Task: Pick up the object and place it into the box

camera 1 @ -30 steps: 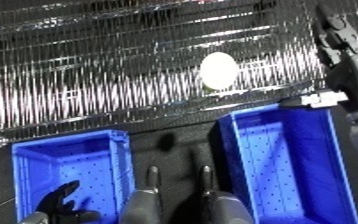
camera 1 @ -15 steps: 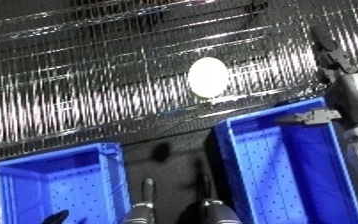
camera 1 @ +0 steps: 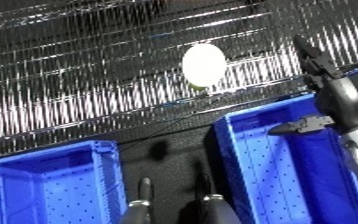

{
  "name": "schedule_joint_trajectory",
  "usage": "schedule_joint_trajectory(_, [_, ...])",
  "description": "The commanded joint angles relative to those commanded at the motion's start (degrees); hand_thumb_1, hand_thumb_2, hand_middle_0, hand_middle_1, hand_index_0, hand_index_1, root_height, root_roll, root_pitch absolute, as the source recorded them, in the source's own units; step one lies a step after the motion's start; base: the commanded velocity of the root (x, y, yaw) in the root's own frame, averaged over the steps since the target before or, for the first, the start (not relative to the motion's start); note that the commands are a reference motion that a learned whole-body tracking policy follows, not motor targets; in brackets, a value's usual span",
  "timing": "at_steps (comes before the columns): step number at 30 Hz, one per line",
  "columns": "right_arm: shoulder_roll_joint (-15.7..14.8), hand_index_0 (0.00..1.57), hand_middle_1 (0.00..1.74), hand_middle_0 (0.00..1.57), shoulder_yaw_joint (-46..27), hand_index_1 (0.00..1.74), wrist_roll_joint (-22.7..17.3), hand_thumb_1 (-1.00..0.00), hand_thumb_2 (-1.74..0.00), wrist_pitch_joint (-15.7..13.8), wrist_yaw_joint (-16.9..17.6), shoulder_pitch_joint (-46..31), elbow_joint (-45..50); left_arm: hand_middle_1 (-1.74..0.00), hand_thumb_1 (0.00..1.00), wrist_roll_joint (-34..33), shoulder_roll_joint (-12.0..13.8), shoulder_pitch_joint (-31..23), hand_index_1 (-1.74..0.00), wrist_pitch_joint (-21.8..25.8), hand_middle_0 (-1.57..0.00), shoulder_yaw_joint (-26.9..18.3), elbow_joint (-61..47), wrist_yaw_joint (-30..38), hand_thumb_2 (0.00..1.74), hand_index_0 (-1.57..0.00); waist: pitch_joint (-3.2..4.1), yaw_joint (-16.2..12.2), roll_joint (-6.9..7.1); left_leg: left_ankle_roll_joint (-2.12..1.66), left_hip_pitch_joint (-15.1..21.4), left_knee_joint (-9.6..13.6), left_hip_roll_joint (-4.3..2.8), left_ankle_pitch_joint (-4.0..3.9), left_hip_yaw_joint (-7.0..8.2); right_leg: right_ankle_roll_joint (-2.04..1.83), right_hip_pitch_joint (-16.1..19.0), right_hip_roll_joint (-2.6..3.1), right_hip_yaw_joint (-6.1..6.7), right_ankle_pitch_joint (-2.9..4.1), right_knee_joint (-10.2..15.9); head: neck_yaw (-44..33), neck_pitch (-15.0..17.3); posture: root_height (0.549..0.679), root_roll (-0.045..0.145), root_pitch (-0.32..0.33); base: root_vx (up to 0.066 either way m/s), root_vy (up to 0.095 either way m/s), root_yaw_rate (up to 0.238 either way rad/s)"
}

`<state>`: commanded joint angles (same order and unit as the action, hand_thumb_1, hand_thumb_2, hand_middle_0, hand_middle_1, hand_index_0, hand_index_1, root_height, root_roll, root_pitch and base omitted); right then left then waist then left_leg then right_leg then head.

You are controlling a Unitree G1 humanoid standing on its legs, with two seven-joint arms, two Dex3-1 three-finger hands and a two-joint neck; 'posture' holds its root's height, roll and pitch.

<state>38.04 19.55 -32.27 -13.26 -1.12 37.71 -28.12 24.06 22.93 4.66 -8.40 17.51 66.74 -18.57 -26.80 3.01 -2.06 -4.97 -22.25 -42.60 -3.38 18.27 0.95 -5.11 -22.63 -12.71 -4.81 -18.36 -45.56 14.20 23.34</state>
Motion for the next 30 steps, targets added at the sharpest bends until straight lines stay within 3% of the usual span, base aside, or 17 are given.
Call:
schedule_joint_trajectory(1, [0.2, 0.0, 0.0, 0.0, 0.2, 0.0, -0.3, 0.0, 0.0, 0.2, -0.1, 0.7, 0.2, 0.0, 0.0, 0.3, 0.0, 0.1, 0.0, 0.0, 0.0, 0.1, -0.3, 0.0, 0.0, 0.0, -0.41, 0.0, -0.12, 0.26, -1.3, -1.6, 0.01, 0.82, 0.07, 0.1, -1.5, 0.08, 0.32, -0.47, -1.7, 0.3, -1.0, 0.632, 0.065, -0.037, -0.02, 0.009, 0.025])
schedule_joint_trajectory(3, [0.3, 0.0, 0.0, 0.0, 0.5, 0.0, -0.7, 0.0, 0.0, 0.2, -0.2, 1.3, 0.3, 0.0, 0.0, 0.5, 0.1, 0.2, 0.0, 0.0, 0.0, 0.2, -0.5, 0.1, 0.0, 0.0, -0.78, 0.1, -0.23, 0.52, -2.6, -3.2, -0.01, 1.59, 0.08, 0.15, -2.9, 0.1, 0.58, -0.91, -3.3, 0.6, -2.2, 0.627, 0.064, -0.033, -0.013, 0.006, 0.032])
schedule_joint_trajectory(4, [0.3, 0.0, 0.0, 0.0, 0.5, 0.0, -0.7, 0.0, 0.0, 0.2, -0.2, 1.3, 0.3, 0.0, 0.0, 0.5, 0.1, 0.2, 0.0, 0.0, 0.0, 0.2, -0.5, 0.1, 0.0, 0.0, -0.78, 0.1, -0.23, 0.52, -2.6, -3.2, -0.01, 1.59, 0.08, 0.15, -2.9, 0.1, 0.58, -0.91, -3.3, 0.6, -2.2, 0.627, 0.064, -0.033, -0.011, 0.005, 0.033])
schedule_joint_trajectory(6, [0.3, 0.0, 0.0, 0.0, 0.8, 0.0, -1.2, 0.0, 0.0, 0.5, -0.5, 2.4, 0.3, 0.0, 0.0, 0.8, 0.1, 0.3, 0.0, 0.0, 0.0, 0.5, -1.0, 0.2, 0.0, 0.0, -1.19, 0.2, -0.41, 0.88, -4.4, -5.1, -0.01, 2.47, 0.03, 0.17, -4.9, 0.16, 0.88, -1.41, -5.3, 1.3, -4.1, 0.622, 0.062, -0.025, -0.004, 0.005, 0.025])
schedule_joint_trajectory(8, [0.4, 0.0, 0.0, 0.0, 1.0, 0.0, -1.6, 0.0, 0.0, 0.8, -0.7, 3.3, 0.4, 0.0, 0.0, 1.0, 0.1, 0.4, 0.0, 0.0, 0.0, 0.7, -1.3, 0.2, 0.0, 0.0, -1.47, 0.3, -0.59, 1.06, -5.4, -6.1, -0.01, 2.8, -0.07, 0.15, -6.1, 0.18, 1.03, -1.64, -6.3, 1.8, -5.5, 0.619, 0.06, -0.019, -0.004, 0.006, 0.017])
schedule_joint_trajectory(12, [0.7, 0.0, 0.0, 0.0, 1.7, 0.0, -2.2, 0.0, 0.0, 1.1, -1.0, 5.0, 0.4, 0.0, 0.0, 1.5, 0.4, 0.2, 0.0, 0.1, 0.0, 1.0, -1.8, 0.2, 0.0, 0.0, -1.88, 0.6, -0.99, 1.31, -7.1, -7.3, 0.07, 3.16, -0.27, 0.12, -8.1, 0.25, 1.27, -2.0, -7.8, 2.4, -9.1, 0.614, 0.058, -0.008, 0.007, 0.009, 0.005])
schedule_joint_trajectory(19, [1.4, 0.0, 0.0, 0.0, 2.9, 0.0, -3.1, 0.0, 0.0, 1.5, -1.1, 7.7, 0.5, 0.0, 0.0, 2.7, 0.7, 0.0, 0.0, 0.2, 0.0, 1.7, -2.6, 0.1, 0.0, 0.0, -2.43, 0.9, -1.66, 1.58, -9.2, -8.2, 0.53, 3.25, -0.62, -0.03, -10.7, 0.35, 1.44, -2.07, -9.2, 3.4, -12.5, 0.609, 0.056, 0.011, 0.009, 0.011, 0.005])
schedule_joint_trajectory(30, [1.3, 0.0, 0.0, 0.0, 5.2, 0.0, -4.2, 0.0, 0.0, 2.1, -1.8, 12.2, -1.7, 0.0, 0.0, 3.7, 0.7, 0.0, 0.0, 0.3, 0.0, 3.0, -3.3, 0.1, 0.0, 0.0, -2.99, 1.6, -2.53, 1.74, -11.2, -9.7, 1.08, 3.74, -0.79, -0.02, -13.0, -0.07, 1.32, -2.18, -10.6, 4.9, -13.0, 0.604, 0.057, 0.026, 0.005, 0.014, 0.02])
